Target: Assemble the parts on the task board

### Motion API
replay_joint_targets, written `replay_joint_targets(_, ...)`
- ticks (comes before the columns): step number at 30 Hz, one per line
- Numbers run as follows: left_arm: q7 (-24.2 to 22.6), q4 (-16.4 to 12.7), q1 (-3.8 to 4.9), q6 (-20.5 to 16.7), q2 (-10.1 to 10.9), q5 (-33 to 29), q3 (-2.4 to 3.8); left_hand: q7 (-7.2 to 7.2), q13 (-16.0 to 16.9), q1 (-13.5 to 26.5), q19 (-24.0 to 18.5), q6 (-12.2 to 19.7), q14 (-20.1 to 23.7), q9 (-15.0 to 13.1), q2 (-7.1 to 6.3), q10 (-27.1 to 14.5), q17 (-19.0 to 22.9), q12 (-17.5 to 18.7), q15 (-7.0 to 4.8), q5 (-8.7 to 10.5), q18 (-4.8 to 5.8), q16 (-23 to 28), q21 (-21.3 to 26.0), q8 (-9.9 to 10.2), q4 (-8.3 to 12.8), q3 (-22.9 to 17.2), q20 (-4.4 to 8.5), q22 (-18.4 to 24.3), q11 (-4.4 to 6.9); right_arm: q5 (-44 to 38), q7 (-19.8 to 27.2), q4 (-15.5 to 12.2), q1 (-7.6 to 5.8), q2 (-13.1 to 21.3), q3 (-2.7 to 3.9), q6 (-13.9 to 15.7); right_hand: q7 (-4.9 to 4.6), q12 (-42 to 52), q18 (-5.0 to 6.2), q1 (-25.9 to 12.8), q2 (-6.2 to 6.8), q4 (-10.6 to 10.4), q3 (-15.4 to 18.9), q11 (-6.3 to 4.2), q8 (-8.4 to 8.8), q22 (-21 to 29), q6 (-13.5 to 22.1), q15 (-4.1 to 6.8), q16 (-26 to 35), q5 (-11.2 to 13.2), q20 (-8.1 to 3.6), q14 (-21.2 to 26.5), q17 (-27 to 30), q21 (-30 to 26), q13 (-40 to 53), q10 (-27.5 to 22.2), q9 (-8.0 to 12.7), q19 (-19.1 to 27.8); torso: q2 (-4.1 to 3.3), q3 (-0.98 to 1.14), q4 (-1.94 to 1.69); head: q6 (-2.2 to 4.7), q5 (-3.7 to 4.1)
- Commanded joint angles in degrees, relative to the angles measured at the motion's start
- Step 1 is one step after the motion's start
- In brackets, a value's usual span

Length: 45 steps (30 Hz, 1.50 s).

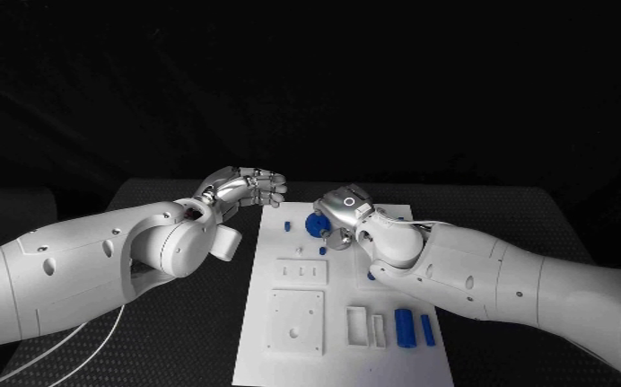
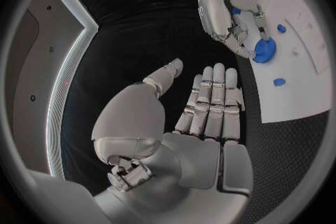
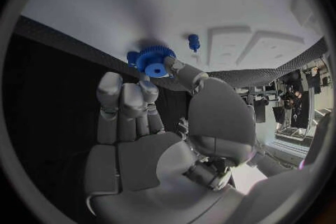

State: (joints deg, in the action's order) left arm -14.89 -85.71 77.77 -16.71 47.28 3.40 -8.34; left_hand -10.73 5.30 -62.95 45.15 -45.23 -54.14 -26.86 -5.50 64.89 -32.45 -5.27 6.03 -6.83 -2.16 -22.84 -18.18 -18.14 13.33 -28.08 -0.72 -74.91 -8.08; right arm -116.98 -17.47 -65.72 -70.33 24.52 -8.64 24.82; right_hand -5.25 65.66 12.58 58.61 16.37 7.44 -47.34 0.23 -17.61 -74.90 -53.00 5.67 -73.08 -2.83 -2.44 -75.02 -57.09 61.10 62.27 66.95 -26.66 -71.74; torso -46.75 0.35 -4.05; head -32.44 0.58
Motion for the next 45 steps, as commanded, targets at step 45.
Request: replay_joint_targets(45, -1.09, 3.18, 0.06, 2.16, -0.16, 0.24, 0.02, -0.15, -0.05, 0.4, -0.38, -0.22, -0.17, -0.12, 0.22, 0.32, -0.27, 0.46, 0.44, -0.27, -0.99, 0.38, -0.33, 0.16, 0.34, -0.1, 0.03, -1.35, -0.18, 42.31, 24.04, -5.89, -3.73, 15.25, 5.36, -3.3, -2.41, -0.72, 2.42, 0.02, -0.66, 1.34, 0.57, 1.01, 1.58, -0.69, 2.39, -0.79, 1.55, -1.9, 0.39, -0.29, -0.07, -0.53, -0.19, -0.68, 1.57, 0.42, 0.83, 0.71, 1.66, 1.68, -0.17)
